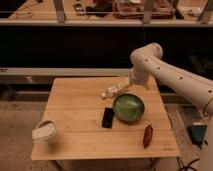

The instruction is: Place the bottle in the ceramic bowl

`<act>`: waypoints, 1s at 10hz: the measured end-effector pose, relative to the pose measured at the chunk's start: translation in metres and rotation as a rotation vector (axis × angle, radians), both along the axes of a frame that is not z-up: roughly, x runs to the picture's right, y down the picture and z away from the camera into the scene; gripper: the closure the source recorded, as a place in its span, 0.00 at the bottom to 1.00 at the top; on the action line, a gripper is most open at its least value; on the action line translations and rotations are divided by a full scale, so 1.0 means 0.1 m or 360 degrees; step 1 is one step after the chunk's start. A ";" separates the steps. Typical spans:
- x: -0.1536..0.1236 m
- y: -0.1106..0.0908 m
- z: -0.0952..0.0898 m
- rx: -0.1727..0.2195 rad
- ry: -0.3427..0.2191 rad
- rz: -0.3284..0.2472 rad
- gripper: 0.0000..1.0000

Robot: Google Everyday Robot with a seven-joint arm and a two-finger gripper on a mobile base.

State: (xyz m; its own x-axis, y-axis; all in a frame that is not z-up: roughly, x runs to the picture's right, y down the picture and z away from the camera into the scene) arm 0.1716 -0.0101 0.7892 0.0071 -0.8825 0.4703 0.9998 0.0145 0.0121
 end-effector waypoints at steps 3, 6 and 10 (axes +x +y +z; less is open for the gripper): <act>0.00 0.00 0.00 0.0000 0.0000 0.0000 0.20; 0.00 0.00 0.00 0.0000 0.0000 0.0000 0.20; 0.03 0.00 0.01 -0.0013 0.0017 0.0015 0.20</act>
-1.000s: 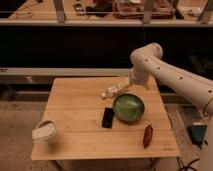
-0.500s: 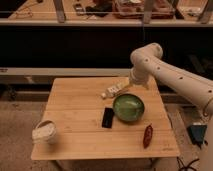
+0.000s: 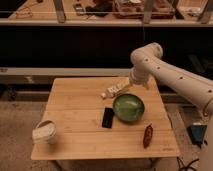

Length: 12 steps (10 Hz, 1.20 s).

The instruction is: Place the bottle in the ceramic bowl

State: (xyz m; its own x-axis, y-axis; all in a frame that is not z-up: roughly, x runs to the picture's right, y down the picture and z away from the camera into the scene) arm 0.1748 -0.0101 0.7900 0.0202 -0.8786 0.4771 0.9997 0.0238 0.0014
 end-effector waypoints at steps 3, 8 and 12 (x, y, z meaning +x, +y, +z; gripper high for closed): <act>0.27 -0.17 0.22 -0.0011 0.0204 0.0324 0.20; 0.36 -0.83 0.82 0.0190 0.0331 0.0997 0.20; 0.36 -0.84 0.84 0.0189 0.0331 0.1026 0.20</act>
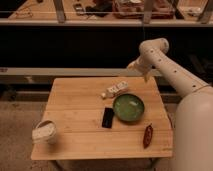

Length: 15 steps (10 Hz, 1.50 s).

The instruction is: Place the bottle in the ceramic bowl

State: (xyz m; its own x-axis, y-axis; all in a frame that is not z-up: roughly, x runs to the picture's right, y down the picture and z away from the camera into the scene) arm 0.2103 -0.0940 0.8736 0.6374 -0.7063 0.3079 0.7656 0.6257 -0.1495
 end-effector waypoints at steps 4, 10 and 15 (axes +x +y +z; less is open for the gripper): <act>-0.79 0.21 0.03 -0.0107 -0.0286 -0.0051 0.20; -1.17 0.39 0.53 -0.0115 -0.0391 -0.0154 0.20; -1.25 0.63 0.88 -0.0202 -0.0371 -0.0197 0.20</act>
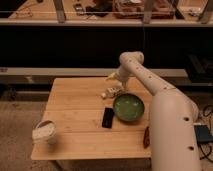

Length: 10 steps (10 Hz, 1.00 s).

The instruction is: Place the bottle in the ceramic bowl

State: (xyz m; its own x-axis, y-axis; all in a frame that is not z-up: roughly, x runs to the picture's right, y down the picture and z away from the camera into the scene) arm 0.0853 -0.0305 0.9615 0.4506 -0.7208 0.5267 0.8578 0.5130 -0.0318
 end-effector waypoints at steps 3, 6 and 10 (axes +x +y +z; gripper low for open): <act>-0.01 0.12 0.17 -0.0032 0.0011 -0.0022 0.20; 0.07 0.16 0.31 -0.0033 0.0034 -0.0016 0.23; 0.05 0.22 0.39 -0.0067 0.0034 -0.0019 0.63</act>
State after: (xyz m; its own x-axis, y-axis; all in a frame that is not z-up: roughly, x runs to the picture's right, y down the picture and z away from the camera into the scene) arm 0.0898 -0.0086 1.0006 0.4534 -0.7036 0.5472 0.8629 0.5003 -0.0717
